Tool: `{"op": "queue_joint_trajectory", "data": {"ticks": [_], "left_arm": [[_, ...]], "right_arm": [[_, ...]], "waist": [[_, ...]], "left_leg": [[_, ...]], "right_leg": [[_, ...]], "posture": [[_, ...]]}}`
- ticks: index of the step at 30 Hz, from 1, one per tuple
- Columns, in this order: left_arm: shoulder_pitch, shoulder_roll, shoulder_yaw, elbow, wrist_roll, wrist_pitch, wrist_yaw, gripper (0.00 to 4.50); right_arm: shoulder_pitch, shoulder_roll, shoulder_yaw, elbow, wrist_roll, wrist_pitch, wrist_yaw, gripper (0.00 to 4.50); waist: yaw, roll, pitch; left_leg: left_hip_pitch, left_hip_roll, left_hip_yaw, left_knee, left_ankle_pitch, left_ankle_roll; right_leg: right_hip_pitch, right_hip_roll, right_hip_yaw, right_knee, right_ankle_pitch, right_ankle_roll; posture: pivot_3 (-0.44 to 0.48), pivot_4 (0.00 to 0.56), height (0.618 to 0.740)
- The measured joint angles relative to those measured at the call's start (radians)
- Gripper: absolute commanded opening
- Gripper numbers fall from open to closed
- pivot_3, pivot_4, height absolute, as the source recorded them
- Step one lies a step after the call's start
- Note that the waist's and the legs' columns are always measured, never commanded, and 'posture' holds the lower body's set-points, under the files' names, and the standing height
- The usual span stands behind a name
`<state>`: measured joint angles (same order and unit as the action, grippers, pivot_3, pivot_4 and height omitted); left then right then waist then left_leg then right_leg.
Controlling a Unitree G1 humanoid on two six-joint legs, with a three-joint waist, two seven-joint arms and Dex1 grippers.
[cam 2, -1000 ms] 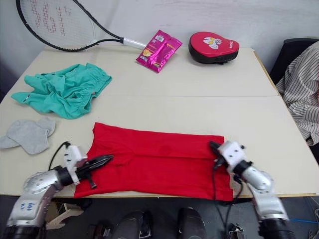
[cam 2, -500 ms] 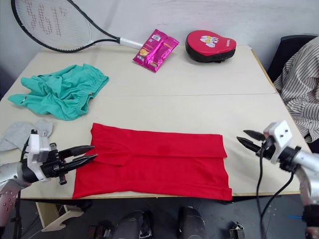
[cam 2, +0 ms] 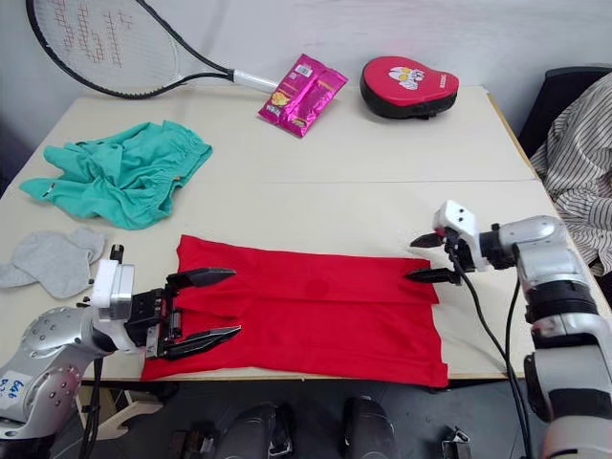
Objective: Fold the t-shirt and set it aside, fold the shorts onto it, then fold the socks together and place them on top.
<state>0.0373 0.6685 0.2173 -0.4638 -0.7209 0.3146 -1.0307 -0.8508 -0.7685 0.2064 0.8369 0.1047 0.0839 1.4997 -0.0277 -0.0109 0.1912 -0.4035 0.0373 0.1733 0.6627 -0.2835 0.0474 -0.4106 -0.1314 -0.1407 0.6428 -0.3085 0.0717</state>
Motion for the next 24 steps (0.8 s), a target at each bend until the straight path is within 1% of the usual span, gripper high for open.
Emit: {"op": "queue_joint_trajectory", "data": {"ticks": [2,3,11,12,15,17,20,21,24], "left_arm": [[0.004,0.000,0.001,-0.001,0.000,0.000,0.005,4.50],[0.006,0.000,0.001,-0.002,0.000,0.000,0.007,4.50],[0.021,-0.016,0.002,-0.033,0.000,-0.006,0.034,4.50],[0.021,-0.017,0.002,-0.033,0.001,-0.008,0.036,4.50],[0.014,-0.028,0.003,-0.031,0.003,-0.010,0.059,4.50],[0.006,-0.035,0.007,-0.028,0.017,-0.016,0.080,4.50],[-0.034,-0.070,0.020,0.017,0.064,-0.046,0.150,4.50],[-0.044,-0.073,0.026,0.042,0.076,-0.059,0.166,4.50],[-0.054,-0.073,0.040,0.068,0.088,-0.076,0.177,4.50]], "right_arm": [[-0.025,0.001,0.021,0.017,-0.018,-0.003,0.036,3.29],[-0.033,0.001,0.027,0.024,-0.028,-0.006,0.040,2.90],[-0.041,0.011,0.057,0.037,-0.036,-0.032,0.048,0.22],[-0.046,0.013,0.061,0.044,-0.040,-0.041,0.050,0.05],[-0.095,0.029,0.066,0.115,-0.082,-0.096,0.038,0.05],[-0.137,0.034,0.070,0.166,-0.121,-0.142,-0.009,0.05],[-0.214,0.049,0.071,0.259,-0.189,-0.200,-0.147,0.05],[-0.250,0.068,0.070,0.301,-0.216,-0.226,-0.226,0.05],[-0.302,0.109,0.066,0.368,-0.269,-0.266,-0.410,0.05]], "waist": [[-0.002,0.000,0.000],[-0.003,0.000,0.000],[-0.002,0.000,0.000],[-0.003,0.000,0.000],[-0.003,0.000,0.000],[-0.004,0.000,0.000],[-0.005,0.000,0.000],[-0.006,0.000,0.000],[-0.010,0.001,0.000]], "left_leg": [[0.000,0.000,0.000,0.000,0.000,0.000],[0.000,0.000,0.000,0.000,0.000,0.000],[0.000,0.000,0.000,0.000,0.000,0.000],[0.000,0.000,0.000,0.000,0.000,0.000],[0.000,0.000,0.000,0.001,0.000,0.000],[0.000,0.000,0.000,0.001,0.000,-0.001],[0.000,0.000,0.000,0.001,0.001,-0.001],[0.000,0.000,0.000,0.001,0.001,-0.001],[0.000,0.000,0.001,0.000,0.001,-0.002]], "right_leg": [[0.000,0.000,0.000,0.000,0.000,0.000],[0.000,0.000,0.000,0.000,0.000,0.000],[0.000,0.000,0.000,0.000,0.000,0.000],[0.000,0.000,0.000,0.000,0.000,0.000],[0.000,0.000,0.000,0.001,0.000,0.000],[0.000,0.000,0.000,0.001,0.000,0.000],[0.000,0.000,0.000,0.001,0.000,0.000],[-0.001,0.000,0.001,0.002,0.000,0.000],[-0.001,0.001,0.001,0.002,0.000,0.000]], "posture": [[0.000,0.150,0.740],[0.000,0.150,0.740],[0.000,0.150,0.740],[0.000,0.150,0.740],[0.000,0.150,0.740],[0.000,0.150,0.740],[0.000,0.150,0.740],[0.000,0.150,0.740],[0.000,0.150,0.740]]}}
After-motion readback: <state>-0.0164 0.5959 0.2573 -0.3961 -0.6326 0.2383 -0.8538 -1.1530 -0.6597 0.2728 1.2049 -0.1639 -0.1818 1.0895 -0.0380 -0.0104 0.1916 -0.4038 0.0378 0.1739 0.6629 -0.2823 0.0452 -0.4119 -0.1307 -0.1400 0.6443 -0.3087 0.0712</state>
